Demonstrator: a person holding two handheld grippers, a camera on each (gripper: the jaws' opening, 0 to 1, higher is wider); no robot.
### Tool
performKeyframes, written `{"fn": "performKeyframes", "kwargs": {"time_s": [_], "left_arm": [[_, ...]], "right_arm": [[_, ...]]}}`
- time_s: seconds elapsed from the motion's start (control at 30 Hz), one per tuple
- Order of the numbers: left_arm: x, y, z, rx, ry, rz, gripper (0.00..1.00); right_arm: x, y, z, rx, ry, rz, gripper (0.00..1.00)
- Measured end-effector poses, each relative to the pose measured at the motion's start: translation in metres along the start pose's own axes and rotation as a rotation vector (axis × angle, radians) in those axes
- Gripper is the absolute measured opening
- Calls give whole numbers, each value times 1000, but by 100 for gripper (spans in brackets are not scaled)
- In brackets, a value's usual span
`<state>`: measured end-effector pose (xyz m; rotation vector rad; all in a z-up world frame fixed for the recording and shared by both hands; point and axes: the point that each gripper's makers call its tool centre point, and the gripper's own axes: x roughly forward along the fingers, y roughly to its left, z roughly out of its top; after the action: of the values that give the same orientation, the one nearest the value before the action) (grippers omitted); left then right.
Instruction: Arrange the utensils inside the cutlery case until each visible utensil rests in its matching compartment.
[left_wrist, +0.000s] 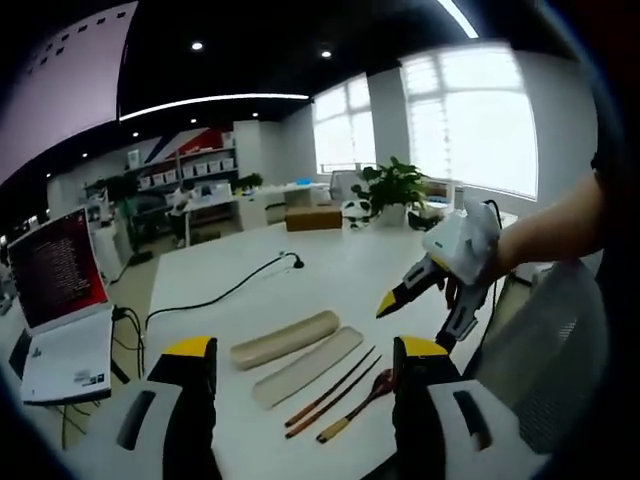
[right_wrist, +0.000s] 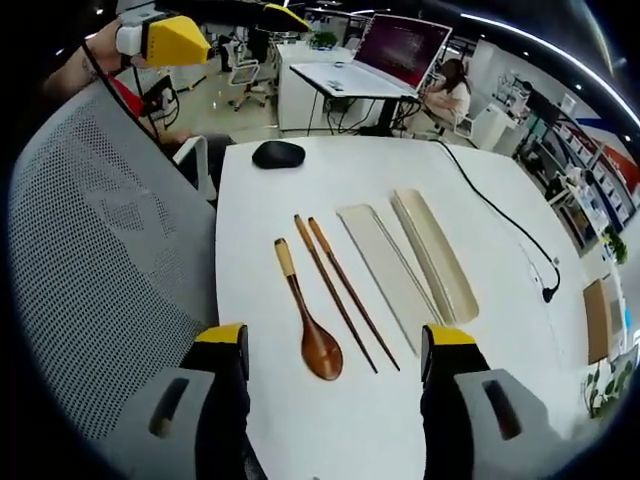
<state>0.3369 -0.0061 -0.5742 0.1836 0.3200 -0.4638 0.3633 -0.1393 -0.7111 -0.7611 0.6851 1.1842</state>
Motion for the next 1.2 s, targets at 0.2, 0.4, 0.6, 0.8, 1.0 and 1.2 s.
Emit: {"fn": "performKeyframes", "kwargs": {"time_s": [0.2, 0.4, 0.6, 0.8, 1.0, 1.2], "left_arm": [[-3, -1, -11, 2, 10, 12, 73], [-8, 1, -11, -5, 11, 20, 73], [-8, 1, -15, -24, 7, 25, 73], [-7, 1, -18, -15, 11, 27, 72], [-7, 3, -20, -47, 3, 24, 71], [-7, 4, -21, -59, 6, 24, 71]], "right_arm": [[2, -2, 4, -18, -5, -4, 69], [4, -7, 2, -23, 2, -9, 69], [7, -9, 1, -26, 8, -9, 69], [8, -9, 1, -36, 18, -6, 69], [14, -8, 2, -48, 29, 16, 69], [19, -7, 5, -68, 37, 18, 69]]}}
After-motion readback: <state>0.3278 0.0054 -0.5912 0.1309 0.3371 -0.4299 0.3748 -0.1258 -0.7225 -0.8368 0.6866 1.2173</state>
